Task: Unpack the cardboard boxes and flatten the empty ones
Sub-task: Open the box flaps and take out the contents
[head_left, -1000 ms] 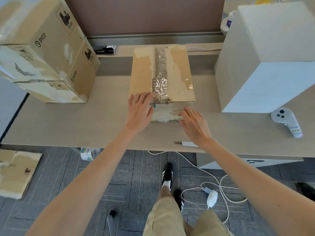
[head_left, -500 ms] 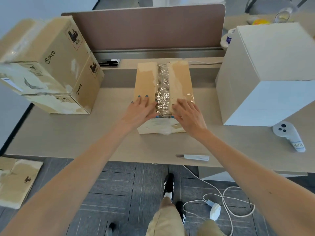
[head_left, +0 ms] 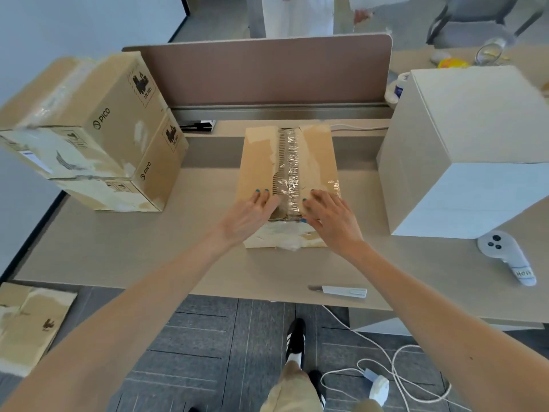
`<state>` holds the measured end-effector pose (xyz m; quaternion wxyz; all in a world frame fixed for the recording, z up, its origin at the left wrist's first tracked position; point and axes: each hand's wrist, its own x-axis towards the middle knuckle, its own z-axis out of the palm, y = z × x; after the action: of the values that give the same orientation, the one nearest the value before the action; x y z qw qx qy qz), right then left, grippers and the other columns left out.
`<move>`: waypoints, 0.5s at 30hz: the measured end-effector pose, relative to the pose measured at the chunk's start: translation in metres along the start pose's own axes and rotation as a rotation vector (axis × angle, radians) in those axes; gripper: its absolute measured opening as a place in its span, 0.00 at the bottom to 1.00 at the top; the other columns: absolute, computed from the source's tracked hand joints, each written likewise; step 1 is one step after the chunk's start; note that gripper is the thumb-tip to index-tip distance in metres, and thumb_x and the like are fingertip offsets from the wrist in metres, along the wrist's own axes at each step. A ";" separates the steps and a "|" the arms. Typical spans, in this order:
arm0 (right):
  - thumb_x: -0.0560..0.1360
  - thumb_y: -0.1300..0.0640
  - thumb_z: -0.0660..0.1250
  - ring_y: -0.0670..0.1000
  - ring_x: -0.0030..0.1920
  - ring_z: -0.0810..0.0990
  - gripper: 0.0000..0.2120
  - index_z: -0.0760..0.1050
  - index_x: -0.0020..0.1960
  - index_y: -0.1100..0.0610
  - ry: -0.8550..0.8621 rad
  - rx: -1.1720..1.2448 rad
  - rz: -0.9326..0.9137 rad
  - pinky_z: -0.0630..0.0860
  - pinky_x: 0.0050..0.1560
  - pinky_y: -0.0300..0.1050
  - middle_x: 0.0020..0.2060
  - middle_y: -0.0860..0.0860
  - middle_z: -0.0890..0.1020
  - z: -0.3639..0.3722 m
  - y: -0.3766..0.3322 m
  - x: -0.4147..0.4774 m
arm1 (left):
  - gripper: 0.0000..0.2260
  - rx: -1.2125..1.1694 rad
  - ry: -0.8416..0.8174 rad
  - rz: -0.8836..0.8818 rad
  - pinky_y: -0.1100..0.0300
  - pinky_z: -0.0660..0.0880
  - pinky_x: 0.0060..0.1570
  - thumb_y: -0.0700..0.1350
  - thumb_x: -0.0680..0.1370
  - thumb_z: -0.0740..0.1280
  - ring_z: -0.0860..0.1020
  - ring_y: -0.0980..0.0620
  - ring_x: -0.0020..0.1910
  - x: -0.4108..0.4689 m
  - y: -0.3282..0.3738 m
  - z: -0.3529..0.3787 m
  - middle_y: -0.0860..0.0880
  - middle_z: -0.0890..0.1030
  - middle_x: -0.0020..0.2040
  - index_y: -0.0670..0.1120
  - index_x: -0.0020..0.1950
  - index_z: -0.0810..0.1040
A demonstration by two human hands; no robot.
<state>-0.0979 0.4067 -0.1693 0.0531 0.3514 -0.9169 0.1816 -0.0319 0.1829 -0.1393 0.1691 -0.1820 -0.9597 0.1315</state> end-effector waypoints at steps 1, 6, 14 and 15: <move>0.78 0.54 0.65 0.54 0.67 0.70 0.11 0.75 0.59 0.54 -0.008 0.005 0.003 0.63 0.68 0.49 0.65 0.52 0.73 -0.001 0.000 -0.001 | 0.11 -0.026 0.035 -0.057 0.59 0.67 0.19 0.30 0.73 0.61 0.80 0.45 0.30 0.000 0.000 -0.005 0.42 0.80 0.36 0.42 0.51 0.66; 0.77 0.53 0.65 0.53 0.66 0.69 0.11 0.75 0.59 0.53 -0.012 0.008 0.009 0.63 0.64 0.47 0.64 0.50 0.73 -0.007 -0.003 0.000 | 0.17 -0.003 0.017 -0.232 0.61 0.57 0.20 0.35 0.70 0.73 0.73 0.53 0.23 -0.006 0.005 -0.016 0.53 0.75 0.29 0.46 0.46 0.65; 0.77 0.53 0.63 0.53 0.63 0.69 0.11 0.74 0.58 0.54 -0.070 0.021 0.079 0.64 0.61 0.49 0.61 0.49 0.72 -0.014 -0.007 0.016 | 0.06 -0.184 0.178 -0.295 0.58 0.66 0.21 0.44 0.81 0.56 0.80 0.49 0.31 -0.011 0.014 0.003 0.47 0.80 0.36 0.42 0.49 0.70; 0.77 0.53 0.62 0.52 0.64 0.68 0.11 0.75 0.58 0.54 -0.091 0.041 0.112 0.63 0.61 0.49 0.61 0.49 0.71 -0.016 -0.007 0.021 | 0.09 -0.206 0.152 -0.282 0.58 0.69 0.23 0.45 0.81 0.56 0.81 0.47 0.34 -0.012 0.017 0.003 0.46 0.81 0.38 0.41 0.50 0.72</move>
<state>-0.1099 0.3944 -0.1478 -0.0061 0.3085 -0.9326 0.1871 -0.0179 0.1928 -0.1509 0.2384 -0.0714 -0.9685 -0.0067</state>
